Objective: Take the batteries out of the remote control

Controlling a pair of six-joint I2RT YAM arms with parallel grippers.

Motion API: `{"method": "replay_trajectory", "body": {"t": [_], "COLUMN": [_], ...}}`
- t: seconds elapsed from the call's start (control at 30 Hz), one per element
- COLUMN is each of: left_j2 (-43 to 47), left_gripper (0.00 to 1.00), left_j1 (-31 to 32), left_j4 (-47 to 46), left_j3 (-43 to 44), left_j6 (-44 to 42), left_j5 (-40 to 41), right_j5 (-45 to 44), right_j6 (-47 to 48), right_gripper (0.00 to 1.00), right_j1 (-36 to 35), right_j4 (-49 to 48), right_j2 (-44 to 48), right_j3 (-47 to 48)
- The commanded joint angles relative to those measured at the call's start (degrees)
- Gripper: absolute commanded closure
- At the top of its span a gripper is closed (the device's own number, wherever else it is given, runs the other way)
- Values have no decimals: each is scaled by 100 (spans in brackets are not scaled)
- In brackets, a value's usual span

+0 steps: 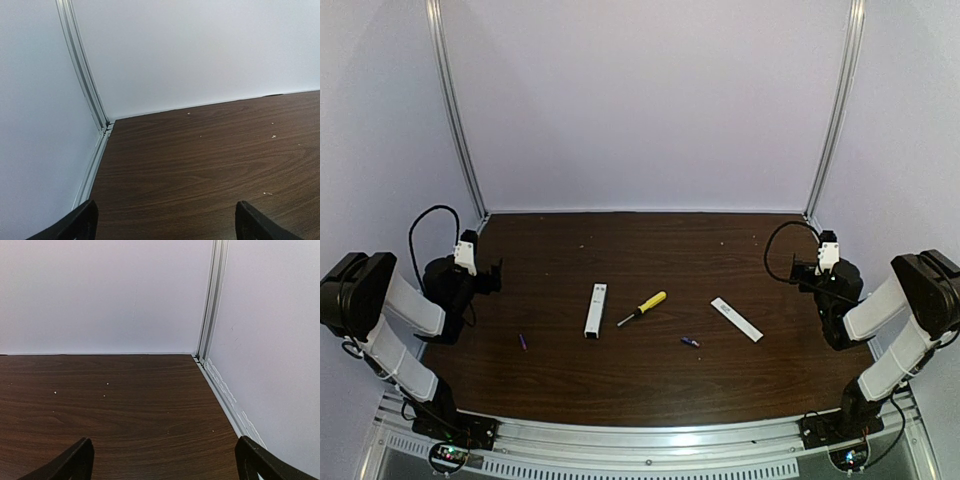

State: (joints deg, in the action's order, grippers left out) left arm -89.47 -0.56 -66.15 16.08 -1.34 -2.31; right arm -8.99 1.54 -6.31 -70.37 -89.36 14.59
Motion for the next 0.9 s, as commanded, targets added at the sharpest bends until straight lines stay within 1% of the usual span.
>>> {"method": "replay_trajectory", "body": {"t": [0.0, 0.7, 0.87], "left_j2": [-30, -35, -30], "left_gripper": [3, 3, 3], "left_j1": [-43, -43, -49], "left_j4": [-276, -276, -271], "left_j3": [1, 1, 1], "left_j6": [55, 53, 53], "left_j5": [33, 37, 34], "right_j5": [-17, -17, 139], "right_j6": [-57, -57, -133], "right_gripper": [0, 0, 0], "right_j1": [62, 62, 159], "right_j4": [43, 37, 250], "right_j2": [24, 17, -5], "right_j3": [79, 79, 192]}}
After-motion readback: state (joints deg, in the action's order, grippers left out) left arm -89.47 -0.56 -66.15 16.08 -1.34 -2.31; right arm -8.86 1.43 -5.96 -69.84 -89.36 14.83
